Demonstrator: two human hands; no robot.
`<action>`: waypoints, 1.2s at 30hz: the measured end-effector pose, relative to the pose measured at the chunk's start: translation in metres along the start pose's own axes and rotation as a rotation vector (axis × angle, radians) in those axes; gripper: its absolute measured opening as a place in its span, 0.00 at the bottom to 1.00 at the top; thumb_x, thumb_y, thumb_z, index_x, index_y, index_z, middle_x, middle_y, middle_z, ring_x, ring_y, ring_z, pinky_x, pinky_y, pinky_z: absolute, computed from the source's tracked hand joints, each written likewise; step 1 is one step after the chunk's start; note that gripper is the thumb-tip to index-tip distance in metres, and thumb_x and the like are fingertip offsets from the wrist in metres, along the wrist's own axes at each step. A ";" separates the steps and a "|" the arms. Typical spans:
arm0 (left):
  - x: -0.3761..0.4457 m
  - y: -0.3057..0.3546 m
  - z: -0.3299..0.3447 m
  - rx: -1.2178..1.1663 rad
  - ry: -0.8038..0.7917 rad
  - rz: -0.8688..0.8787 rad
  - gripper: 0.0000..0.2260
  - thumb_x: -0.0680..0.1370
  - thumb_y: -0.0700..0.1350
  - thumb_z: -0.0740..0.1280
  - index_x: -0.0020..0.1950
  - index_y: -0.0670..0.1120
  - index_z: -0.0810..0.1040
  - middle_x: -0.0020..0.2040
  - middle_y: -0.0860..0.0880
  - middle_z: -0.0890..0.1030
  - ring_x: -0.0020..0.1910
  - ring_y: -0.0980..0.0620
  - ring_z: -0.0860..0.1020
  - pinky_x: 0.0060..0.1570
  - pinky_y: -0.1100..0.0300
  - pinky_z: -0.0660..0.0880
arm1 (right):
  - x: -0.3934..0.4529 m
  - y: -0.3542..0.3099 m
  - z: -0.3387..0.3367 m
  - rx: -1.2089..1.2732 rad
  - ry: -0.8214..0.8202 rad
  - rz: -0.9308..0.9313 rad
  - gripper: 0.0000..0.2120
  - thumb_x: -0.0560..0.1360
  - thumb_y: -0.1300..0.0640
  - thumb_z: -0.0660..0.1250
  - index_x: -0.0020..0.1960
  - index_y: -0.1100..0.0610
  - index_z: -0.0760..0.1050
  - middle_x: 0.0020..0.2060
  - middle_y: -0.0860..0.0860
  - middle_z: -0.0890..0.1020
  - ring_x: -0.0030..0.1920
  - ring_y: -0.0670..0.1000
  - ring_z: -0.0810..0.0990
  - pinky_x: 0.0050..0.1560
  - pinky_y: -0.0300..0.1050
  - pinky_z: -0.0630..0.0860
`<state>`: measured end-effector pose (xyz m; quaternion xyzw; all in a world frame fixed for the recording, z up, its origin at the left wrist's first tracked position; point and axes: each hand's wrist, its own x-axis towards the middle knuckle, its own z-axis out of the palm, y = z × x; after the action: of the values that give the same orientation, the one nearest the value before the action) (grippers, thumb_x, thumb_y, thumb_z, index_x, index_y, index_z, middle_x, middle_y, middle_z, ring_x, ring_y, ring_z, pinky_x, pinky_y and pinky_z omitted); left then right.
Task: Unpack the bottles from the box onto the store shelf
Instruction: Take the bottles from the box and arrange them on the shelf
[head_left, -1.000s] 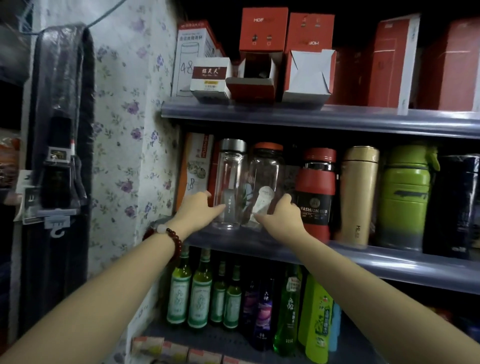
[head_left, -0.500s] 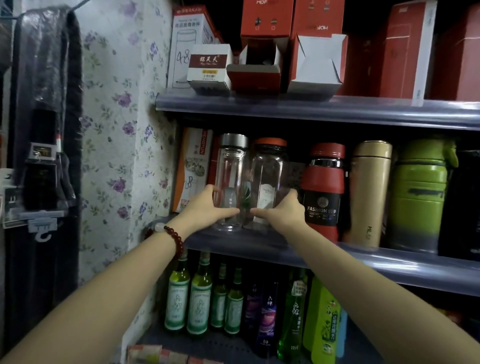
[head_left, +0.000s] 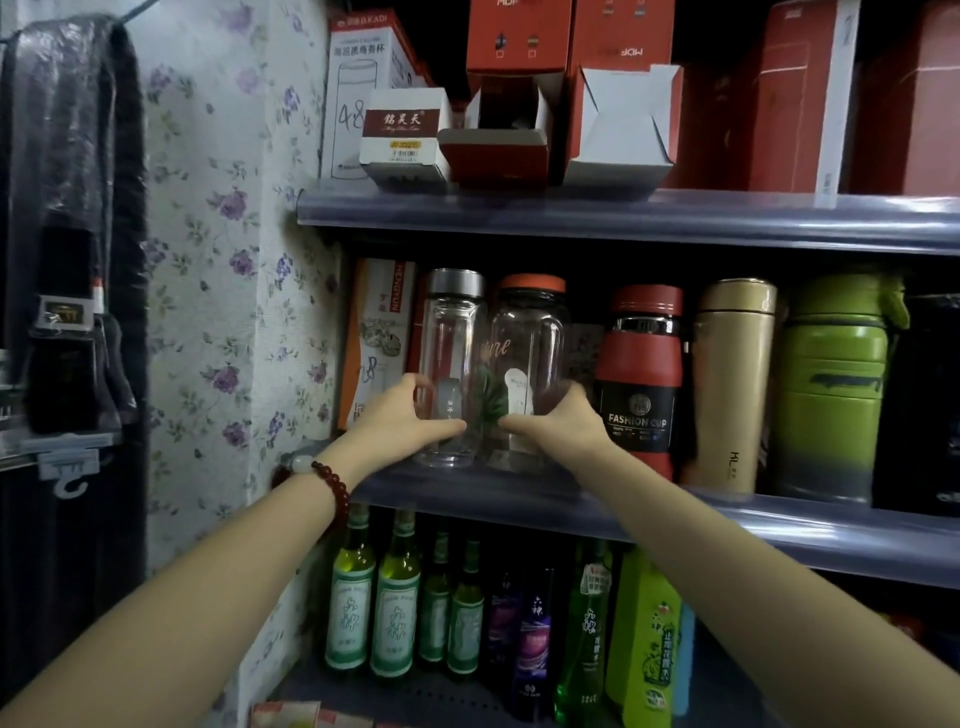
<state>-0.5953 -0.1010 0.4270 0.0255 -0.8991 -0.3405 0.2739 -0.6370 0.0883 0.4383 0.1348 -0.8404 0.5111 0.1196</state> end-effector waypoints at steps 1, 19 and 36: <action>0.000 0.001 0.001 -0.018 0.000 -0.013 0.35 0.69 0.58 0.73 0.70 0.49 0.62 0.44 0.53 0.77 0.44 0.54 0.79 0.51 0.53 0.78 | 0.000 -0.001 -0.002 0.016 -0.025 0.007 0.48 0.64 0.47 0.78 0.74 0.61 0.56 0.65 0.57 0.74 0.60 0.56 0.76 0.59 0.49 0.75; 0.003 -0.003 0.004 -0.030 -0.033 -0.053 0.39 0.68 0.60 0.72 0.73 0.50 0.60 0.57 0.51 0.78 0.53 0.52 0.78 0.57 0.51 0.76 | -0.004 -0.005 0.001 0.066 -0.050 0.030 0.63 0.56 0.37 0.80 0.77 0.59 0.50 0.71 0.58 0.68 0.69 0.60 0.71 0.65 0.53 0.72; 0.005 -0.005 0.004 -0.037 -0.046 -0.056 0.44 0.64 0.59 0.77 0.73 0.49 0.59 0.66 0.49 0.76 0.61 0.51 0.76 0.60 0.55 0.72 | 0.001 0.001 0.003 0.084 0.002 0.020 0.53 0.59 0.44 0.82 0.72 0.60 0.57 0.64 0.57 0.74 0.62 0.58 0.76 0.61 0.51 0.76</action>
<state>-0.6024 -0.1038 0.4232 0.0378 -0.8976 -0.3651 0.2441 -0.6388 0.0859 0.4366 0.1308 -0.8194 0.5473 0.1095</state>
